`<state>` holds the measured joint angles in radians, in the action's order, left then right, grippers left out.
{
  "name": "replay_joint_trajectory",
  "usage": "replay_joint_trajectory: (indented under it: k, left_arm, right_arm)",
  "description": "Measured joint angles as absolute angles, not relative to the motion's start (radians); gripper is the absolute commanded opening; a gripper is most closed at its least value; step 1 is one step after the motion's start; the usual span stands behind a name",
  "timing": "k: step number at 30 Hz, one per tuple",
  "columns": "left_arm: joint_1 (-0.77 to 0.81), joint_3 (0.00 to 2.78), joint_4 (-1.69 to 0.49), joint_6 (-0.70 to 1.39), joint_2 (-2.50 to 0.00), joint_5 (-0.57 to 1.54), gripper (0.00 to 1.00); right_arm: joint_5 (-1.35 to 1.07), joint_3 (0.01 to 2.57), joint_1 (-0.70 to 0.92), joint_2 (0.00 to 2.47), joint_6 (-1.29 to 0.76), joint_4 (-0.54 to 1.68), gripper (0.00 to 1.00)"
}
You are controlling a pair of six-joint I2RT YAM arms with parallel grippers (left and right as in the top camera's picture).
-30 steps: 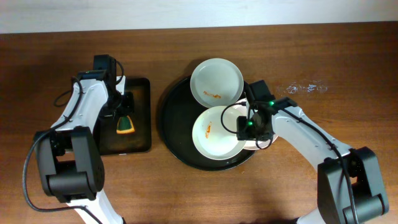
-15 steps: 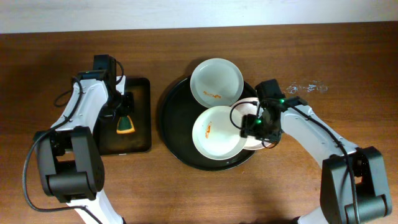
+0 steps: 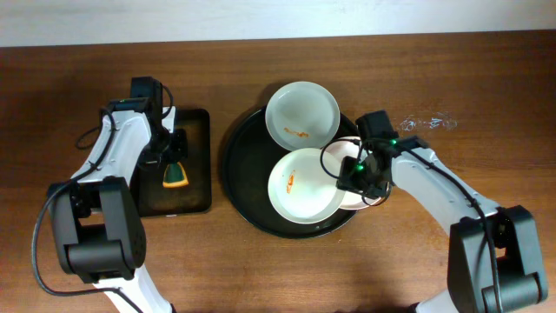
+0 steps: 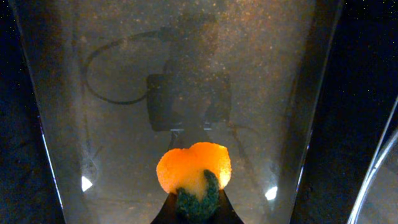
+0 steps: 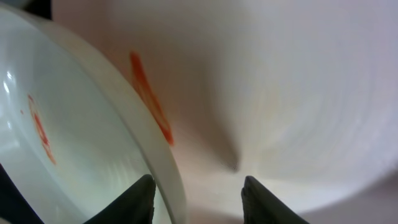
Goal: Clean dirty plates on tray and stack at the side
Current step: 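Lift the sponge with the left gripper while right holds the plate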
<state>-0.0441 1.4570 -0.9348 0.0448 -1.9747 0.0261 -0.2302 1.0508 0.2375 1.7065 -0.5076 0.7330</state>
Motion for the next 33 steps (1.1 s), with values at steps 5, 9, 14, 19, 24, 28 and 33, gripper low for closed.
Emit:
replay_joint_trajectory:
  k: [5, 9, 14, 19, 24, 28, 33]
  left_arm:
    - [-0.044, 1.457, -0.935, 0.045, -1.975, 0.026, 0.0]
    - [-0.044, 1.457, -0.935, 0.045, -1.975, 0.026, 0.0]
    - [-0.044, 1.457, -0.935, 0.045, -1.975, 0.027, 0.0]
    - [-0.044, 1.457, -0.935, 0.044, -1.975, 0.026, 0.0]
    - [-0.044, 1.457, -0.936, 0.045, -1.975, 0.027, 0.01]
    - [-0.044, 1.423, -0.906, 0.036, -1.975, 0.027, 0.49]
    - [-0.044, 1.376, -0.911, 0.041, -1.975, 0.027, 0.63]
  right_arm:
    - [-0.208, 1.036, 0.312, 1.707, -0.541, 0.694, 0.25]
    - [-0.196, 1.036, 0.315, 1.707, -0.555, 0.694, 0.04]
    - [-0.173, 1.037, 0.315, 1.707, -0.553, 0.691, 0.04]
    - [-0.08, 1.133, 0.315, 1.703, -0.537, 0.796, 0.04]
    - [0.028, 1.32, 0.315, 1.692, -0.398, 0.973, 0.04]
    - [0.044, 1.335, 0.316, 1.689, -0.356, 0.994, 0.04]
    - [0.046, 1.335, 0.329, 1.689, -0.339, 0.992, 0.04]
